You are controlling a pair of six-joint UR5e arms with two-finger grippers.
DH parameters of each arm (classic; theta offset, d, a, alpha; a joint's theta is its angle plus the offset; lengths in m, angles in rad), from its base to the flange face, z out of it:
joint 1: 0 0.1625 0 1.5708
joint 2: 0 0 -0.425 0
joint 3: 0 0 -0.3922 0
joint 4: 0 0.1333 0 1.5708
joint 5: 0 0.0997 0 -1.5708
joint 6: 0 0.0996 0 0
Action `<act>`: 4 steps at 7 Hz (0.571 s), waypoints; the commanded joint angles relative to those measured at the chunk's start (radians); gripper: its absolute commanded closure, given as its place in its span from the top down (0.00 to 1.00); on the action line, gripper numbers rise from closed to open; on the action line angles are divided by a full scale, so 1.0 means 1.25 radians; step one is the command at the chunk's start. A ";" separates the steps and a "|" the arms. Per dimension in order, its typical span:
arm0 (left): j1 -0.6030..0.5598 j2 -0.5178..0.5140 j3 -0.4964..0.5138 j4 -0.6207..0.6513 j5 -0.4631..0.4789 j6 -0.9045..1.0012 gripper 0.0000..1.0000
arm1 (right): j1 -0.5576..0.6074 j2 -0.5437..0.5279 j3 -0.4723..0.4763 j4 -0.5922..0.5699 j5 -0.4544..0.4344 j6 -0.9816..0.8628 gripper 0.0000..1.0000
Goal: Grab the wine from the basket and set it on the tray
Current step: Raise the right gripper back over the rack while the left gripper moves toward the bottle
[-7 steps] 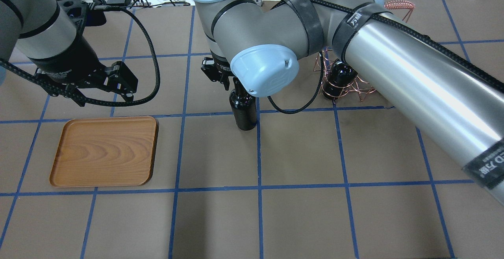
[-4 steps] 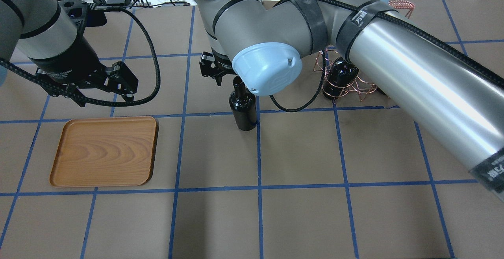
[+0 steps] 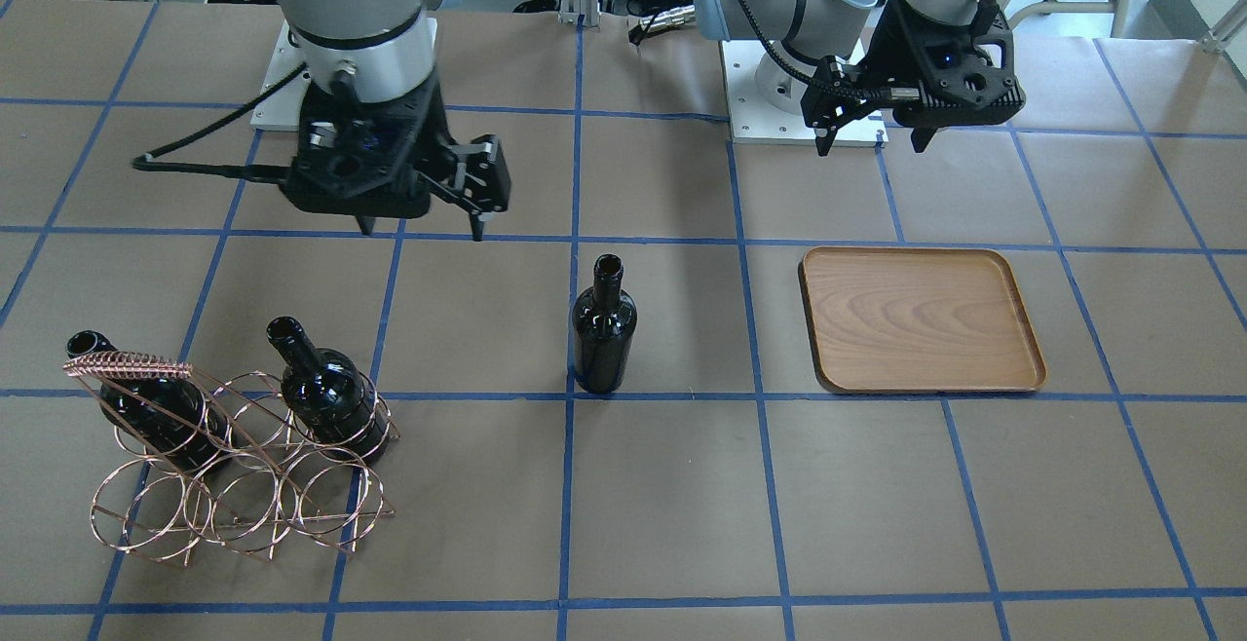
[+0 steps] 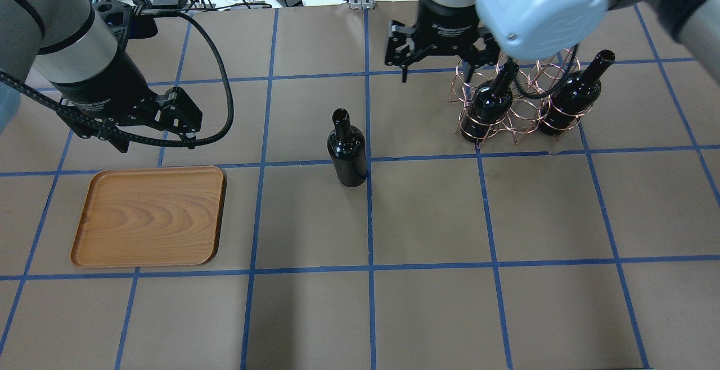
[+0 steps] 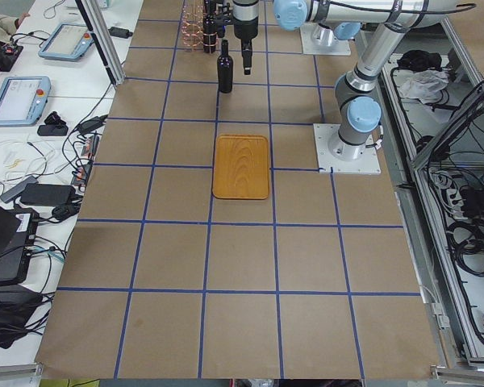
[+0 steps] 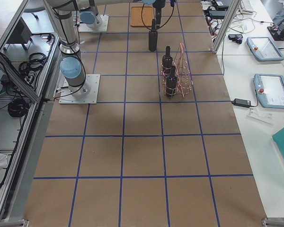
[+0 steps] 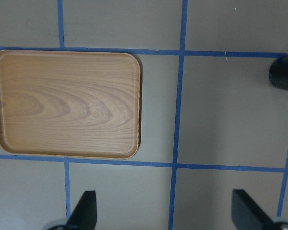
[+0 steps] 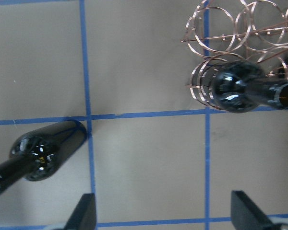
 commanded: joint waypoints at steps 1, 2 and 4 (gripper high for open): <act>-0.013 -0.005 0.007 0.024 -0.026 -0.007 1.00 | -0.090 -0.057 0.002 0.055 0.003 -0.119 1.00; -0.046 -0.011 0.009 0.079 -0.097 -0.052 1.00 | -0.089 -0.070 0.002 0.057 0.003 -0.118 1.00; -0.128 -0.044 0.022 0.138 -0.098 -0.057 1.00 | -0.097 -0.109 0.000 0.079 0.006 -0.114 1.00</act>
